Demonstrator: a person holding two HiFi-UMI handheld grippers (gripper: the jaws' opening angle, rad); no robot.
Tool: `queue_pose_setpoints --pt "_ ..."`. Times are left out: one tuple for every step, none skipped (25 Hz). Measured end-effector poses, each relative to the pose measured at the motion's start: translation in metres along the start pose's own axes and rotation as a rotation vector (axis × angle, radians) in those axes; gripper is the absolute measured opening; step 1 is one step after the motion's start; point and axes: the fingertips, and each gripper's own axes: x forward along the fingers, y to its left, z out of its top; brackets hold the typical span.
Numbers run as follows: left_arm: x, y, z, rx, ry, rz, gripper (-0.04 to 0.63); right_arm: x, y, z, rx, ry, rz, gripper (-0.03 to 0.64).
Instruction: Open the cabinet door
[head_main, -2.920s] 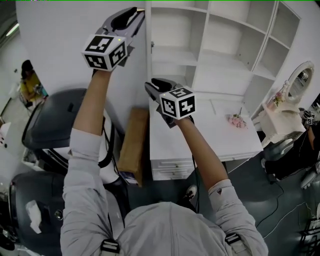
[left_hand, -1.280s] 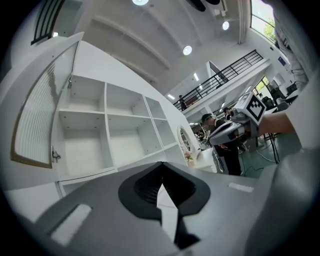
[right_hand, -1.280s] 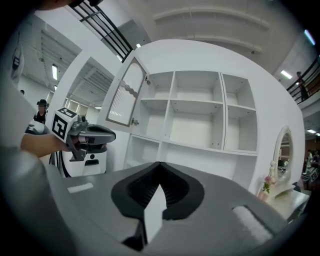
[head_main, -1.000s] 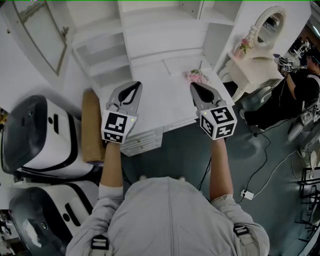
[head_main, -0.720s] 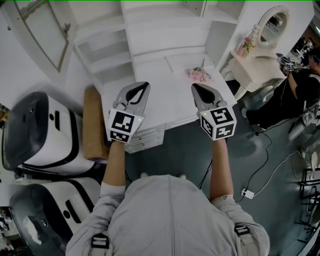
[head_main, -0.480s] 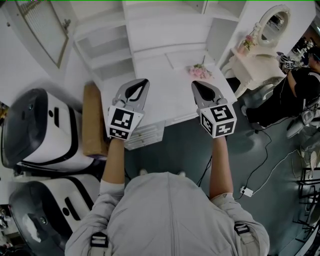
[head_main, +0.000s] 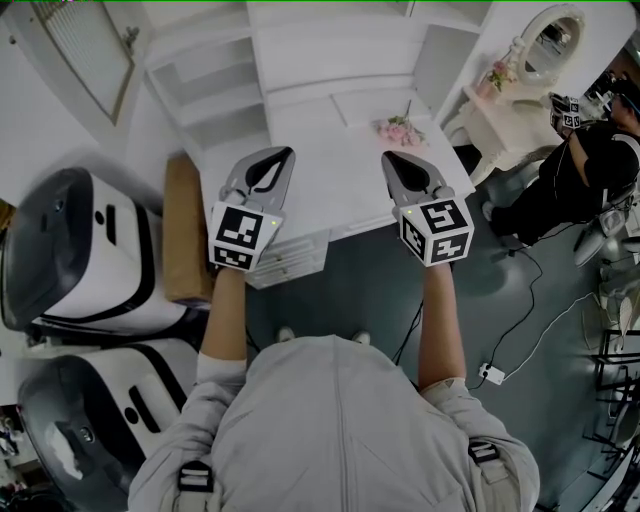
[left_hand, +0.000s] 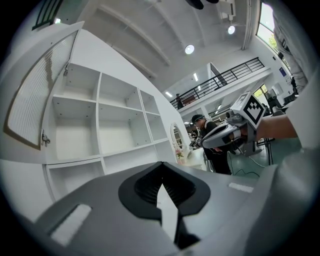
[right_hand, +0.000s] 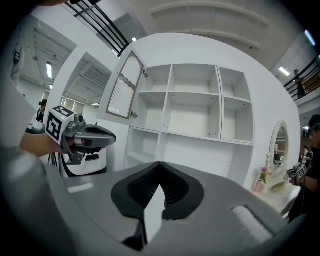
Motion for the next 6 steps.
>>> queue_pose_setpoints --pt "-0.0003 0.0003 0.0001 0.0 -0.001 0.001 0.018 0.0 0.0003 -0.0002 0.0 0.001 0.0 0.0" --pt "-0.0004 0.0006 0.0003 0.0 -0.002 0.001 0.018 -0.0001 0.0003 -0.0003 0.0 0.001 -0.001 0.0" --pt "-0.0002 0.0008 0.0006 -0.001 -0.003 0.002 0.018 -0.0002 0.0001 -0.0003 0.0 0.001 -0.002 0.0" --pt "0.0001 0.0009 0.0009 -0.001 -0.004 0.001 0.018 -0.0003 -0.0002 -0.0003 -0.001 0.001 -0.003 0.0" --pt "0.0004 0.001 0.0011 -0.002 -0.005 0.001 0.018 -0.0004 -0.0005 -0.0003 -0.001 0.001 -0.005 0.0" --pt "0.0008 0.0011 0.0013 -0.003 -0.006 0.001 0.018 -0.0005 -0.0008 -0.0003 -0.001 0.001 -0.006 0.0"
